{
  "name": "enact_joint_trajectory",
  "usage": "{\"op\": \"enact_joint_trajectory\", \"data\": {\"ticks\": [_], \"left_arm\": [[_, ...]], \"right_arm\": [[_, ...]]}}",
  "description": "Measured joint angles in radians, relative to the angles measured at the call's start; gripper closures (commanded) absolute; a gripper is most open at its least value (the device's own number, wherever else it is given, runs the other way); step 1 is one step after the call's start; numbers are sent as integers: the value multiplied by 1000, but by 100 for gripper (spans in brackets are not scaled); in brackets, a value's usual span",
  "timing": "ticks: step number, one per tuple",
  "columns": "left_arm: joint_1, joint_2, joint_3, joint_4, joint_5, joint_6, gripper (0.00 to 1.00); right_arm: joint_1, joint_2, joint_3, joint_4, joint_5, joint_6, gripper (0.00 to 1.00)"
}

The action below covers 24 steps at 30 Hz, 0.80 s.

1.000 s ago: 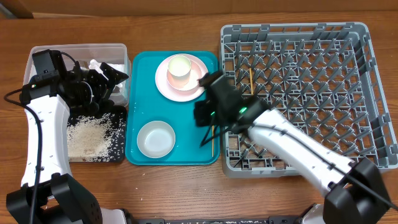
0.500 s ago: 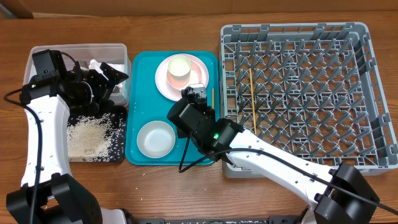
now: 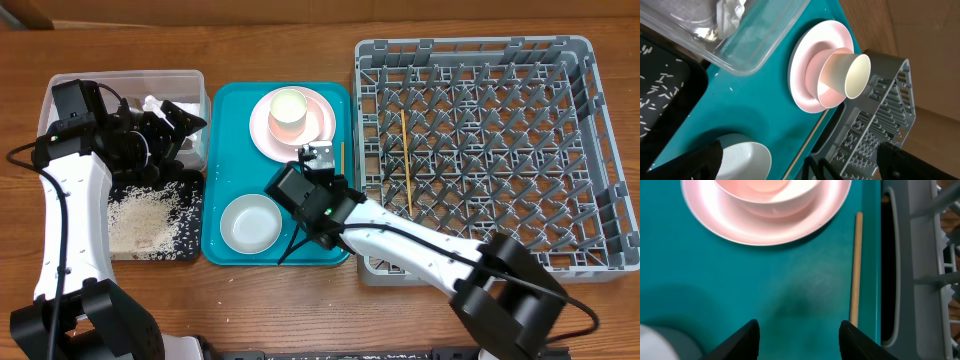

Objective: Sort waste into correct bins and load items into the dishwasher
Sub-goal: 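Grasp the second wooden chopstick with the right gripper and lift it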

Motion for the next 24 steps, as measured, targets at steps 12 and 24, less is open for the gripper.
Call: {"op": "enact_joint_trajectory", "data": {"ticks": [12,24], "left_arm": [[0,0,0,0,0,0,0],[0,0,0,0,0,0,0]], "right_arm": [[-62,57,0,-19,2,60,48],[-97,89,0,-19,-61,74,55]]}}
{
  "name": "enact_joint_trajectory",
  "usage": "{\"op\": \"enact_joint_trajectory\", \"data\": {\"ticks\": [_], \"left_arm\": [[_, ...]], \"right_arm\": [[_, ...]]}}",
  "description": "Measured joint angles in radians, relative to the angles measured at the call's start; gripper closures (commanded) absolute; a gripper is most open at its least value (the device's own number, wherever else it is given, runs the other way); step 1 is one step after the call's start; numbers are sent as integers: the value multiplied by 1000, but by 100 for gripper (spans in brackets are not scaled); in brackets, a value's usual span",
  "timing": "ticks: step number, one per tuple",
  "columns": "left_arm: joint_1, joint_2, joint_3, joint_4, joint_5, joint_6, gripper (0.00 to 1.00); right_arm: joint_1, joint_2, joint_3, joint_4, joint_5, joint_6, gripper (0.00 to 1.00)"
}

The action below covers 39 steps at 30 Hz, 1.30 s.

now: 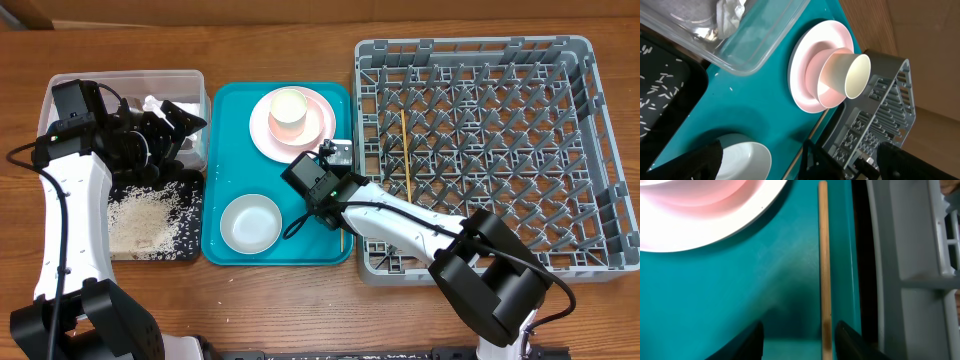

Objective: Sort waste into correct bins and load items into the dishwasher
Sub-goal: 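Grasp the second wooden chopstick with the right gripper and lift it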

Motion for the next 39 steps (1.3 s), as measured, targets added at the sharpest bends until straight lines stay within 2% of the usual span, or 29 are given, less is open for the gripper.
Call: {"op": "enact_joint_trajectory", "data": {"ticks": [23,30,32,36,39], "left_arm": [[0,0,0,0,0,0,0],[0,0,0,0,0,0,0],[0,0,0,0,0,0,0],[0,0,0,0,0,0,0],[0,0,0,0,0,0,0]], "right_arm": [[0,40,0,5,-20,38,55],[0,43,0,5,-82,67,56],[0,43,0,8,-93,72,58],[0,43,0,14,-101,79,72],[-1,43,0,12,-104,82,76]]}}
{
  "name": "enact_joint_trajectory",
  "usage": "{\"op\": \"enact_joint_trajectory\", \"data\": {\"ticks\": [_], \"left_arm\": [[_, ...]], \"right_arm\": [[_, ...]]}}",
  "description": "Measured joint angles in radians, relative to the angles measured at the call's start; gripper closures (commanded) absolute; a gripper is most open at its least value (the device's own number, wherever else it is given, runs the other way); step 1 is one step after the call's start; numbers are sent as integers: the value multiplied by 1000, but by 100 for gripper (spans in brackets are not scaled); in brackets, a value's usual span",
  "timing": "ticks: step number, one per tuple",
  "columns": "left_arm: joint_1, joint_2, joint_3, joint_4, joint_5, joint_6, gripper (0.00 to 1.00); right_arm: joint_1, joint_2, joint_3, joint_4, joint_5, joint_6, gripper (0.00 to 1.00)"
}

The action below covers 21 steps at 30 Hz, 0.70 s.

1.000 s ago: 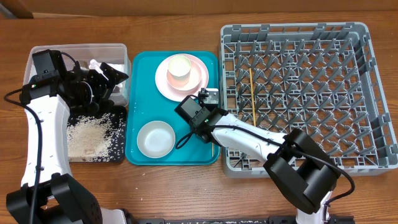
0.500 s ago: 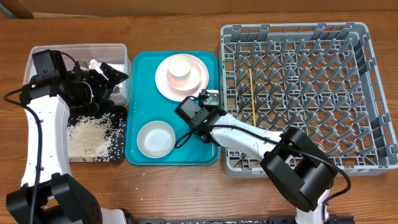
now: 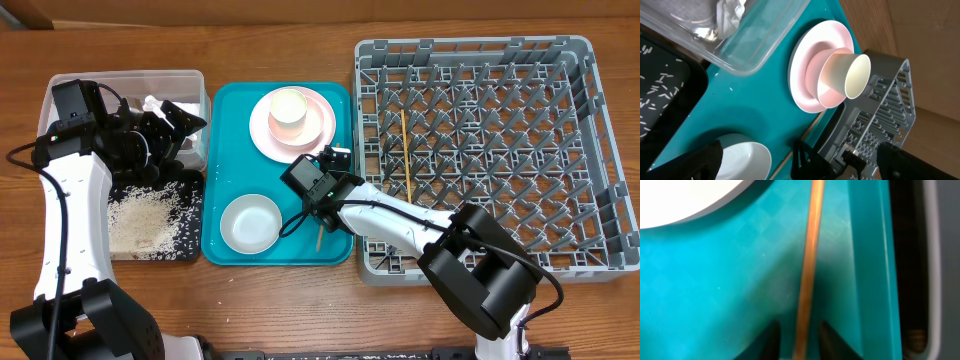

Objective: Sort waste into correct bins and load items into the dishwasher
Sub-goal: 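Grasp the second wooden chopstick with the right gripper and lift it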

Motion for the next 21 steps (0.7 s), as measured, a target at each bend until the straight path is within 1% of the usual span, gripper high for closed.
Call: {"op": "enact_joint_trajectory", "data": {"ticks": [3,9,13,17,21], "left_arm": [[0,0,0,0,0,0,0],[0,0,0,0,0,0,0],[0,0,0,0,0,0,0],[0,0,0,0,0,0,0],[0,0,0,0,0,0,0]], "right_arm": [[0,0,0,0,0,0,77],[0,0,0,-1,-1,1,84],[0,0,0,-1,-1,1,84],[0,0,0,-3,0,0,90],[0,0,0,-4,-1,0,91]]}}
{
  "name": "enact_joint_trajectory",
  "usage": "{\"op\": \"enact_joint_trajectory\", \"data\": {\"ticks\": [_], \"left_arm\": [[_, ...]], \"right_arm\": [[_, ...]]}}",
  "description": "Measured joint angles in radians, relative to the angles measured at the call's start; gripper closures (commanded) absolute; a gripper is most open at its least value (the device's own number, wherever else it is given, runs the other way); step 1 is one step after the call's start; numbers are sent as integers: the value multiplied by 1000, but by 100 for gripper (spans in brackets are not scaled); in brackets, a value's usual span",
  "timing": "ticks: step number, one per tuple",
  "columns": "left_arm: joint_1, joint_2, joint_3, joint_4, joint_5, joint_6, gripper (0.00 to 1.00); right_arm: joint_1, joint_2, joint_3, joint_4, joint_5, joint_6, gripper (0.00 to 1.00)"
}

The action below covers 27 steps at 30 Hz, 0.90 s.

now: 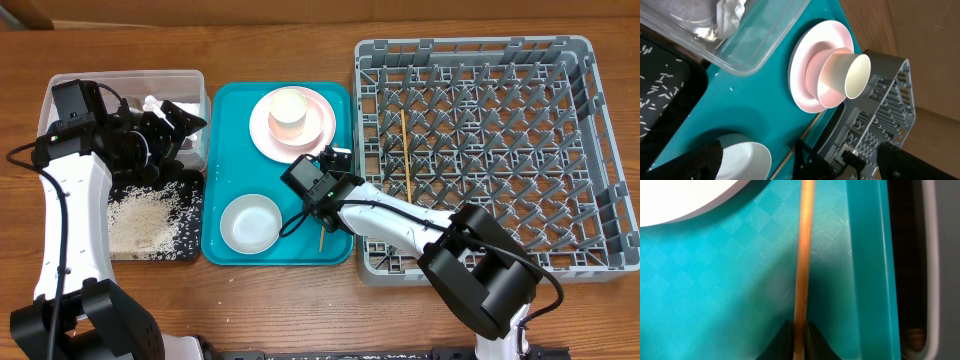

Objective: Sort waste into correct bins and load items into the dishwasher
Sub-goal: 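Grasp the second wooden chopstick with the right gripper and lift it, then carry the second chopstick with the right gripper to the dish rack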

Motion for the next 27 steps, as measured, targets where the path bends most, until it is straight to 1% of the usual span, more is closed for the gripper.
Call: {"op": "enact_joint_trajectory", "data": {"ticks": [5,8,15,22,27], "left_arm": [[0,0,0,0,0,0,0],[0,0,0,0,0,0,0],[0,0,0,0,0,0,0],[0,0,0,0,0,0,0],[0,0,0,0,0,0,0]], "right_arm": [[0,0,0,1,0,1,92],[0,0,0,1,0,0,96],[0,0,0,1,0,1,96],[-1,-4,28,-39,-4,-4,96],[-1,-68,30,-69,-2,-30,96]]}}
